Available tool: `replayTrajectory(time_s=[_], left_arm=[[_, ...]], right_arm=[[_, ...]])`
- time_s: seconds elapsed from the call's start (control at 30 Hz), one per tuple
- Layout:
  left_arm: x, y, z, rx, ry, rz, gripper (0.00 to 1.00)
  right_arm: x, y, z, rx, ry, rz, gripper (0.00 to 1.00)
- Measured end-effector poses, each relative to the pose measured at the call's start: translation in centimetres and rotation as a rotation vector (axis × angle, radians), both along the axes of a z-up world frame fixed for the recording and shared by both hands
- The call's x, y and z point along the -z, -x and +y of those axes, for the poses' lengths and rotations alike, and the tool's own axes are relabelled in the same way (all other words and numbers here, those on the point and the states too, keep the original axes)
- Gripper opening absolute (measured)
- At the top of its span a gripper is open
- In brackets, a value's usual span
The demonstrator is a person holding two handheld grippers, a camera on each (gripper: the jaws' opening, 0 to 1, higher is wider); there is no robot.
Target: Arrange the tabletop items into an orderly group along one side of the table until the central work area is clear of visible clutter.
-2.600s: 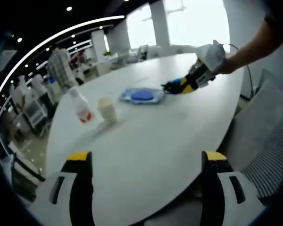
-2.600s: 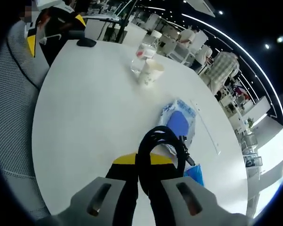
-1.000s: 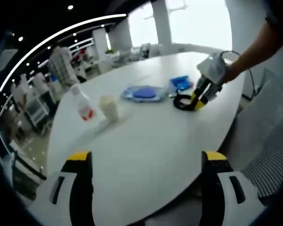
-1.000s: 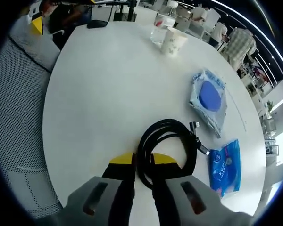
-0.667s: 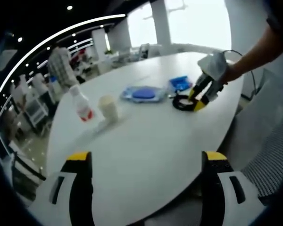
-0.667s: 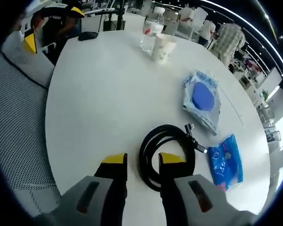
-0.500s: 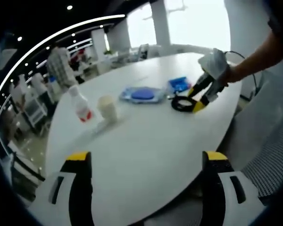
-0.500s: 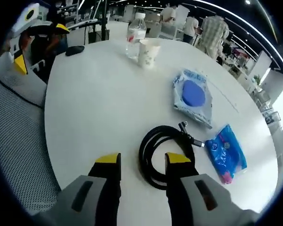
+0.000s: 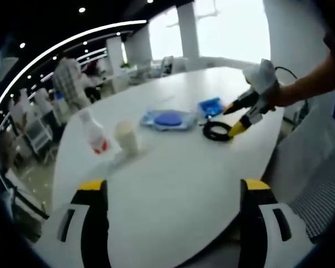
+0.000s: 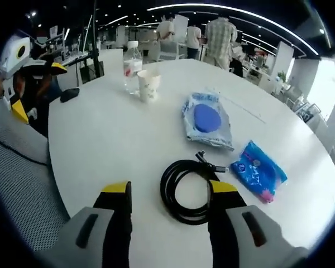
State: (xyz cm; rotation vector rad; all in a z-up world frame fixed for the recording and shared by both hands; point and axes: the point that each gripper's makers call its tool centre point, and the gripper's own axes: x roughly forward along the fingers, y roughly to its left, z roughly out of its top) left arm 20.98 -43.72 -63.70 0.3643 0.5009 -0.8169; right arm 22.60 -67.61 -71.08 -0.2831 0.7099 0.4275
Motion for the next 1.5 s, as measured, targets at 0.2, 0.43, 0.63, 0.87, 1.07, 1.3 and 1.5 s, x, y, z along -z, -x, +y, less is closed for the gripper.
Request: replayTrajectory(time_s=[0.2,0.43,0.63,0.87,1.07,1.3,1.5], left_arm=[[-2.1,-1.3,-1.8,0.027,0.047,-0.023,0.95],[-4.6,-3.0,-3.2,0.044,0.1,-0.034,0.96],[-6.5,-5.1,-4.1,0.064,0.123,-0.052,0.96],[-8.3,-7.8,-5.5,0.11,0.12,-0.083,0.97],[-8.9,-9.9,-6.3,0.131,0.108,-0.093,0.97],[-8.5,-12.2,-7.4,0.172,0.086,-0.069,0.96],[-7.9,-14.1,-8.7,0.201,0.072,-0.037,0.97]], right_arm=[[-0.9,-0.2,0.3,0.048,-0.043,-0.018,0.62],[-1.9,-0.5,0.5,0.097,-0.084,-0.045,0.69],[-2.0,-0.6,0.3,0.141,-0.105,-0.05,0.73],[-2.8,-1.2,0.5,0.175,-0.139,-0.071,0.77],[-3.3,-1.8,0.7,0.2,-0.167,-0.096,0.81],[-3.5,-2.5,0.7,0.238,-0.198,-0.099,0.85],[-3.3,-3.0,0.4,0.267,-0.214,-0.094,0.86]])
